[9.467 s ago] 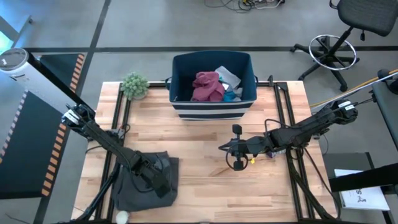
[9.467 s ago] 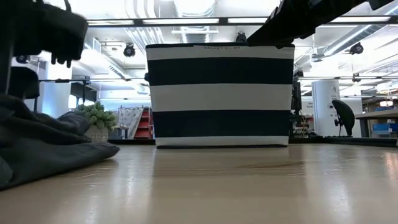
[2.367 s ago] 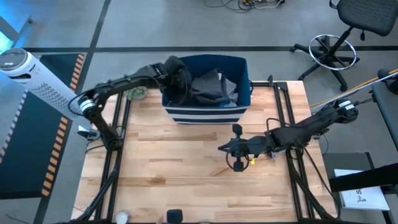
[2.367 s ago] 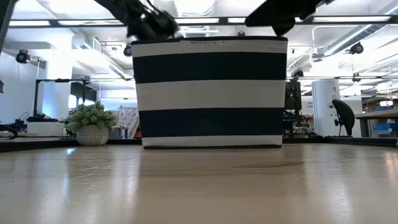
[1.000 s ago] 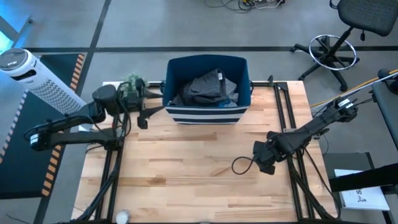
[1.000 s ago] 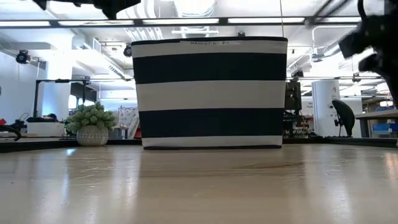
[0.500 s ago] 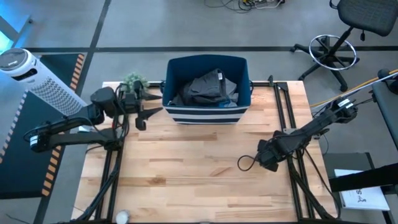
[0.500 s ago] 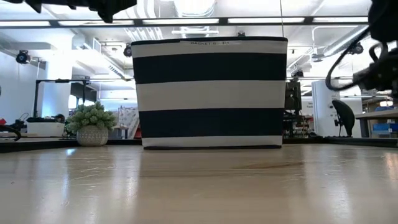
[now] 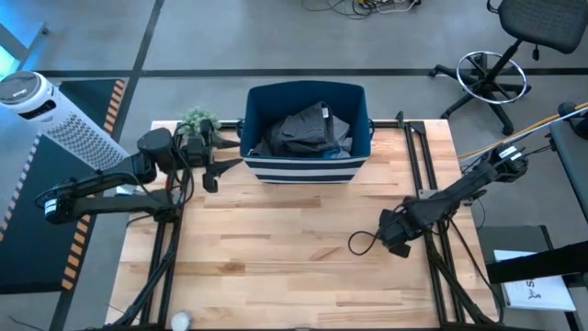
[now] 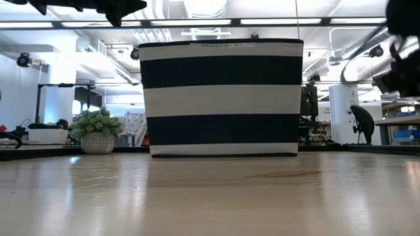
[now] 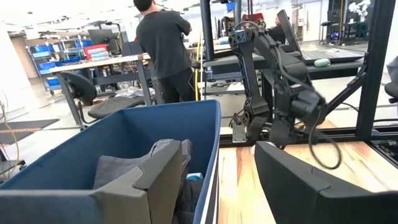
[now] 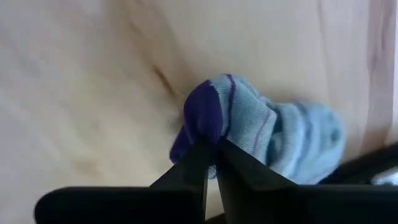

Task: Sort clothes
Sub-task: Put the gray socks into the laundry bin

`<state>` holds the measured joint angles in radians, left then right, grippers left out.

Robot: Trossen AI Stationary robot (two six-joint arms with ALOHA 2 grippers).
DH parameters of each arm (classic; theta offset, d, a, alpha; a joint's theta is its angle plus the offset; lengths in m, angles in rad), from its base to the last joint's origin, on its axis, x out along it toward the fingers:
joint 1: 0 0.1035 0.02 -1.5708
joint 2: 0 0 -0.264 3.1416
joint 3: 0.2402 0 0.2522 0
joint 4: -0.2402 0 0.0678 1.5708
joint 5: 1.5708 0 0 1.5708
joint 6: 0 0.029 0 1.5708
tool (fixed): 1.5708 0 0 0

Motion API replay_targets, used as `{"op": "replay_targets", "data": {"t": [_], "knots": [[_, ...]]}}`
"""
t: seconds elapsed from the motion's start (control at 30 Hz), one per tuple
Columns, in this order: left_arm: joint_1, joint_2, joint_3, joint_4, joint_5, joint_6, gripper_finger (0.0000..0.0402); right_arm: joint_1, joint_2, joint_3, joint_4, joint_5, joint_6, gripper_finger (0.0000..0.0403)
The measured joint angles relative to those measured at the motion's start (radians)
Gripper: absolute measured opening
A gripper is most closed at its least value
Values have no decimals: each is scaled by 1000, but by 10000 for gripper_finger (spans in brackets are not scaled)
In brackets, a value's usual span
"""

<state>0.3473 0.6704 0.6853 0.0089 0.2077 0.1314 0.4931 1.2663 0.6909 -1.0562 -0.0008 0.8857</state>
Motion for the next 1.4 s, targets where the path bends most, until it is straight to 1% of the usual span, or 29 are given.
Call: {"op": "replay_targets", "data": {"t": [0.13, 0.2, 0.43, 0.67, 0.8, 0.97, 1.13, 1.33, 1.4], "knots": [[0, 0, 0, 0, 0, -6, 196, 0, 0, 113, 15, 32, -69, 2], [0, 0, 0, 1, 0, -6, 196, 0, 0, 178, 20, 72, -109, 2], [0, 1, 0, 14, -7, -5, 197, -9, 0, 414, 47, 317, -297, 1], [0, 1, 0, 16, -11, -2, 197, -35, 0, 632, 135, 511, -481, 0], [0, 1, 0, 17, -17, 0, 197, -72, 0, 730, 209, 576, -629, 0], [0, 3, 0, 21, -17, -1, 197, -167, 0, 822, 270, 598, -796, 0], [0, 13, 0, 24, -18, -2, 197, -315, -1, 853, 317, 619, -906, 0], [0, 30, 0, 25, -18, 5, 197, -505, 22, 846, 322, 488, -932, 0], [0, 35, 0, 32, -18, 6, 197, -553, 42, 845, 319, 467, -937, 0]]}}
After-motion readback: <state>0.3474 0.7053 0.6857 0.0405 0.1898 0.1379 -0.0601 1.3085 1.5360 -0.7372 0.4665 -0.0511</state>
